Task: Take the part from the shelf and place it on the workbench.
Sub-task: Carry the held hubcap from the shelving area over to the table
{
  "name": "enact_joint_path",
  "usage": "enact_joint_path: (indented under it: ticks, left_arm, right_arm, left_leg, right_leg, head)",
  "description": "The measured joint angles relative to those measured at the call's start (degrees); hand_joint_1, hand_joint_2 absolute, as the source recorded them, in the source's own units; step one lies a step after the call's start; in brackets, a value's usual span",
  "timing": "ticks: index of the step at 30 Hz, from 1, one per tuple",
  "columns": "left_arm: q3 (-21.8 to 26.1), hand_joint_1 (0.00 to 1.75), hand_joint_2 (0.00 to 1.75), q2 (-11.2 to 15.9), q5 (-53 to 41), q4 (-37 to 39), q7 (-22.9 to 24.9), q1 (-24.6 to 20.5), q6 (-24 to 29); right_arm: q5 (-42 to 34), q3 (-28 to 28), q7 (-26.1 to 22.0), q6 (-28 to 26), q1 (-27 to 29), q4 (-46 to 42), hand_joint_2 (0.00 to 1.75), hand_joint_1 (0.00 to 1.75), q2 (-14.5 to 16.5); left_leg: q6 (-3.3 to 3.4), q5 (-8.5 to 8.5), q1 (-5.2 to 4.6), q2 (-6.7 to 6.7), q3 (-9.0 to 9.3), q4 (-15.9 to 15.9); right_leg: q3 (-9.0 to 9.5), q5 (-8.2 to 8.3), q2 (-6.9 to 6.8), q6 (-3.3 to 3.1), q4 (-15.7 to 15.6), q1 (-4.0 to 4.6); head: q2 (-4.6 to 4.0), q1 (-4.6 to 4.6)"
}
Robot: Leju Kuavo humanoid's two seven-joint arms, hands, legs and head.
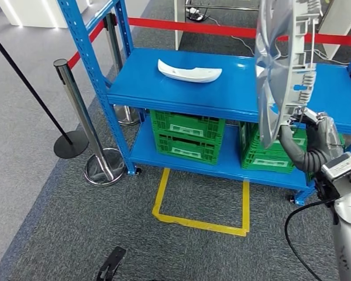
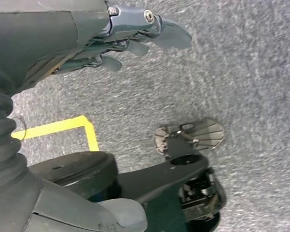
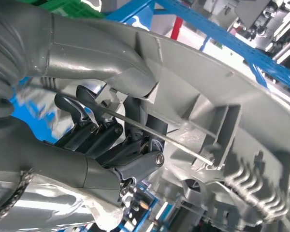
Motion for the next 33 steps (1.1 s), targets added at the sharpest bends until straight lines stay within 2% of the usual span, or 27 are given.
enact_joint_path:
  ticks: [1,3,4,5,6,7,8,10,11,12,14,15,16,18,19,20,21,22,23,24,25,26,28,29,30,31,33]
  left_arm:
    - [0.0,0.0,1.75,0.1,0.0,0.0,0.0,0.1,0.0]
    - [0.0,0.0,1.75,0.1,0.0,0.0,-0.2,0.2,0.0]
    - [0.0,0.0,1.75,0.2,0.0,0.0,-0.3,0.1,0.0]
    - [0.0,0.0,1.75,0.2,0.0,0.0,-0.3,0.1,-0.1]
    - [0.0,0.0,1.75,0.2,0.0,0.0,-0.4,0.1,-0.1]
    - [0.0,0.0,1.75,0.3,0.0,0.0,-0.5,0.1,-0.1]
    - [0.0,0.0,1.75,0.3,0.0,0.0,-0.5,0.0,-0.2]
    - [0.0,0.0,1.75,0.5,0.0,0.0,-0.7,-0.1,-0.2]
    - [0.0,0.0,1.75,0.6,0.1,0.0,-0.9,-0.2,-0.2]
    - [0.0,0.0,1.75,0.6,0.1,0.0,-1.0,-0.2,-0.2]
    - [0.0,0.0,1.75,0.6,0.3,0.0,-1.3,-0.1,-0.2]
    - [0.0,0.0,1.75,0.7,0.5,0.0,-1.4,-0.1,-0.2]
    - [0.0,0.0,1.75,0.7,0.7,0.0,-1.7,-0.1,-0.2]
    - [0.1,0.0,1.75,0.8,1.2,0.0,-2.1,-0.2,0.0]
    - [0.1,0.0,1.75,0.8,1.4,0.0,-2.2,-0.2,0.1]
    - [0.2,0.0,1.75,0.8,1.6,0.0,-2.2,-0.2,0.1]
    - [0.2,0.0,1.75,0.8,1.8,0.0,-2.2,-0.2,0.2]
    - [0.3,0.0,1.75,0.8,1.9,0.0,-2.2,-0.1,0.3]
    - [0.3,0.0,1.75,0.8,1.9,0.0,-2.2,-0.1,0.3]
    - [0.3,0.0,1.75,0.9,2.0,0.0,-2.2,-0.1,0.4]
    - [0.3,0.0,1.75,0.9,2.0,0.0,-2.2,-0.1,0.5]
    - [0.4,0.0,1.75,1.0,2.0,0.0,-2.2,-0.1,0.6]
    - [0.4,0.0,1.75,1.1,2.0,0.0,-2.2,0.0,0.8]
    - [0.4,0.0,1.75,1.2,2.0,0.0,-2.2,0.1,0.9]
    - [0.4,0.0,1.75,1.3,2.0,0.0,-2.2,0.1,0.9]
    - [0.4,0.0,1.75,1.3,2.0,0.0,-2.2,0.1,0.9]
    - [0.4,0.0,1.75,1.4,1.9,0.0,-2.2,0.1,0.9]
  right_arm:
    - [0.0,-0.1,-0.1,-0.1,0.0,-0.3,1.75,1.75,0.2]
    - [0.0,-0.2,-0.4,-0.3,0.1,-0.7,1.75,1.75,0.5]
    - [0.0,-0.3,-0.6,-0.3,0.2,-0.9,1.75,1.75,0.7]
    - [0.0,-0.4,-0.6,-0.4,0.3,-1.0,1.75,1.75,0.8]
    - [0.0,-0.5,-0.6,-0.4,0.4,-1.1,1.75,1.75,0.8]
    - [0.0,-0.6,-0.6,-0.4,0.5,-1.2,1.75,1.75,0.9]
    - [0.0,-0.6,-0.6,-0.4,0.6,-1.4,1.75,1.75,0.9]
    - [0.0,-0.8,-0.6,-0.4,0.7,-1.7,1.75,1.75,1.0]
    - [-0.1,-0.9,-0.6,-0.5,0.7,-1.8,1.75,1.75,1.0]
    - [-0.1,-0.9,-0.7,-0.5,0.8,-1.9,1.75,1.75,1.1]
    - [-0.2,-1.1,-0.7,-0.6,0.8,-2.2,1.75,1.75,1.3]
    - [-0.2,-1.1,-0.6,-0.7,0.7,-2.3,1.75,1.75,1.4]
    - [-0.2,-1.2,-0.6,-0.8,0.5,-2.4,1.75,1.75,1.4]
    - [-0.2,-1.3,-0.2,-1.0,0.0,-2.4,1.75,1.75,1.6]
    - [-0.1,-1.3,0.1,-1.2,-0.3,-2.3,1.75,1.75,1.6]
    - [0.0,-1.2,0.4,-1.4,-0.6,-2.2,1.75,1.75,1.7]
    - [0.2,-1.2,0.6,-1.6,-0.7,-2.0,1.75,1.75,1.7]
    - [0.3,-1.2,0.6,-1.9,-0.9,-1.9,1.75,1.75,1.7]
    - [0.3,-1.2,0.7,-2.3,-1.1,-1.8,1.75,1.75,1.7]
    - [0.3,-1.2,0.9,-2.6,-1.4,-1.7,1.75,1.75,1.7]
    - [0.3,-1.2,1.2,-3.1,-1.8,-1.6,1.75,1.75,1.8]
    - [0.2,-1.2,1.5,-3.6,-2.2,-1.5,1.75,1.75,2.0]
    - [0.1,-1.3,1.7,-4.5,-2.7,-1.2,1.75,1.75,2.2]
    - [0.0,-1.3,1.8,-4.8,-2.8,-1.0,1.75,1.75,2.3]
    - [0.0,-1.4,1.8,-5.0,-2.9,-1.0,1.75,1.75,2.4]
    - [0.0,-1.4,1.8,-5.2,-2.9,-0.9,1.75,1.75,2.5]
    - [-0.1,-1.4,1.9,-5.4,-3.0,-0.8,1.75,1.75,2.6]
  left_leg:
    - [-0.35,-2.67,0.13,-0.02,-0.73,2.5]
    - [-0.87,-8.47,0.34,0.0,-2.32,10.1]
    - [-0.99,-9.94,0.41,0.01,-2.67,13.5]
    - [-1.0,-10.09,0.43,0.01,-2.35,15.4]
    - [-0.89,-9.13,0.43,0.01,-1.15,15.4]
    - [-0.63,-7.7,0.4,0.0,0.98,13.4]
    - [-0.19,-6.72,0.32,-0.04,4.03,9.7]
    - [0.68,-7.03,0.05,-0.07,10.05,1.2]
    - [0.95,-7.61,-0.13,-0.09,11.79,-1.5]
    - [1.04,-7.87,-0.27,-0.07,12.38,-2.8]
    - [1.32,-6.89,-0.21,0.07,11.82,-3.4]
    - [1.63,-6.27,-0.09,0.18,11.36,-3.7]
    - [1.93,-5.61,0.03,0.29,10.77,-3.9]
    - [2.32,-4.47,0.05,0.36,9.3,-3.9]
    - [2.33,-3.88,0.02,0.37,8.53,-3.8]
    - [2.29,-3.31,0.01,0.37,7.77,-3.8]
    - [2.2,-2.78,0.03,0.37,7.04,-3.7]
    - [2.05,-2.34,0.07,0.38,6.37,-3.5]
    - [1.87,-2.0,0.1,0.41,5.8,-3.3]
    - [1.65,-1.77,0.02,0.44,5.25,-2.9]
    - [1.39,-1.57,-0.1,0.49,4.79,-2.6]
    - [1.09,-1.33,-0.23,0.58,4.4,-2.2]
    - [0.52,-0.78,-0.34,0.9,3.9,-1.9]
    - [0.22,-0.86,-0.28,0.96,3.68,-1.6]
    - [-0.12,-1.63,-0.23,0.95,3.32,-0.8]
    - [-0.49,-3.21,-0.14,0.86,2.54,1.2]
    - [-1.13,-7.71,0.09,0.7,-0.07,8.6]
  right_leg:
    - [-0.68,0.66,-0.08,-0.47,0.0,-0.09]
    - [-2.22,1.96,-0.07,-0.85,0.1,-0.02]
    - [-3.09,2.61,-0.05,-0.84,0.1,0.01]
    - [-3.96,3.24,-0.03,-0.8,0.2,0.05]
    - [-4.84,3.85,-0.03,-0.72,0.3,0.1]
    - [-5.68,4.42,-0.01,-0.62,0.4,0.16]
    - [-6.36,4.96,0.01,-0.49,0.5,0.21]
    - [-7.25,5.95,-0.01,-0.01,0.6,0.37]
    - [-7.44,6.46,-0.07,0.29,0.5,0.35]
    - [-7.57,7.0,-0.14,0.61,0.4,0.31]
    - [-8.05,7.33,-0.1,1.19,0.3,0.18]
    - [-8.7,6.24,-0.01,1.41,1.2,0.17]
    - [-9.61,4.21,0.09,1.6,3.1,0.17]
    - [-11.98,-0.87,0.17,1.89,10.1,0.1]
    - [-12.85,-2.29,0.16,2.05,13.7,0.08]
    - [-13.15,-2.47,0.16,2.17,16.1,0.07]
    - [-12.46,-1.52,0.15,2.25,16.6,0.05]
    - [-10.6,0.05,0.09,2.29,14.7,0.01]
    - [-7.84,1.32,-0.2,2.33,11.0,-0.04]
    - [-4.77,1.74,-0.69,2.35,6.9,0.04]
    - [-2.46,1.52,-1.12,2.21,3.4,0.12]
    - [-1.17,0.96,-1.42,1.93,1.2,0.22]
    - [-1.14,0.63,-1.18,0.97,0.2,0.31]
    - [-1.36,0.91,-0.96,0.47,0.2,0.25]
    - [-1.56,1.23,-0.78,0.01,0.1,0.17]
    - [-1.78,1.56,-0.59,-0.43,0.1,0.08]
    - [-2.4,2.11,-0.05,-0.89,0.1,0.1]
  head:
    - [0.0,-0.04]
    - [0.0,-0.2]
    - [0.0,-0.22]
    - [0.0,-0.23]
    - [0.0,-0.25]
    - [0.0,-0.25]
    - [0.0,-0.25]
    - [0.0,-0.23]
    - [0.0,-0.22]
    - [0.0,-0.21]
    - [0.0,-0.17]
    - [0.0,-0.08]
    - [0.0,0.03]
    - [0.0,0.18]
    - [0.0,0.18]
    - [0.0,0.17]
    - [0.0,0.19]
    - [0.0,0.18]
    - [0.0,0.19]
    - [0.0,0.23]
    - [0.0,0.22]
    - [0.0,0.26]
    - [0.0,0.25]
    - [0.0,0.27]
    - [0.0,0.22]
    - [0.0,0.21]
    - [0.0,0.16]
